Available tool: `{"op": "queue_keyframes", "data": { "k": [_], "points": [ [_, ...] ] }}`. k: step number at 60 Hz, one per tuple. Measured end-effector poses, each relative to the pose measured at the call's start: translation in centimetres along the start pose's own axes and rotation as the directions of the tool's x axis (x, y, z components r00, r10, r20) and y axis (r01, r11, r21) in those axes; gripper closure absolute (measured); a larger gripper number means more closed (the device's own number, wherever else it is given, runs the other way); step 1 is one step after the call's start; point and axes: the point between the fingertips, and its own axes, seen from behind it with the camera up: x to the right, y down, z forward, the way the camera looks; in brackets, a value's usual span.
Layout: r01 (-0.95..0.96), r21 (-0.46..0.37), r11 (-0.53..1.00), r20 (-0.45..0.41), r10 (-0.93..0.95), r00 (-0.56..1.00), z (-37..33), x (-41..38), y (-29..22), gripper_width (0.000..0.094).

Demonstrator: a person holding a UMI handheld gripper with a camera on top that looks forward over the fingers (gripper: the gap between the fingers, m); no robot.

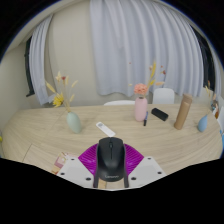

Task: Arrange mouse

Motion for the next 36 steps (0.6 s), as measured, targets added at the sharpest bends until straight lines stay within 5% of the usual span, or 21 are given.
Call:
{"op": "queue_keyframes", "data": {
  "k": [6, 25, 32, 36],
  "points": [
    [0.031, -0.01, 0.999, 0.024, -0.031, 0.999, 2.7, -5.8, 0.9, 0.0603],
    [0.052, -0.204, 0.978, 0.01, -0.051, 0.999, 9.3, -13.1, 15.2, 0.0549],
    [0.1, -0.186, 0.978, -0.019, -0.105, 0.994, 9.4, -13.2, 15.9, 0.0412],
    [0.093, -0.212, 0.973, 0.007, -0.094, 0.996, 8.9, -14.0, 16.0, 0.0125]
  ]
}}
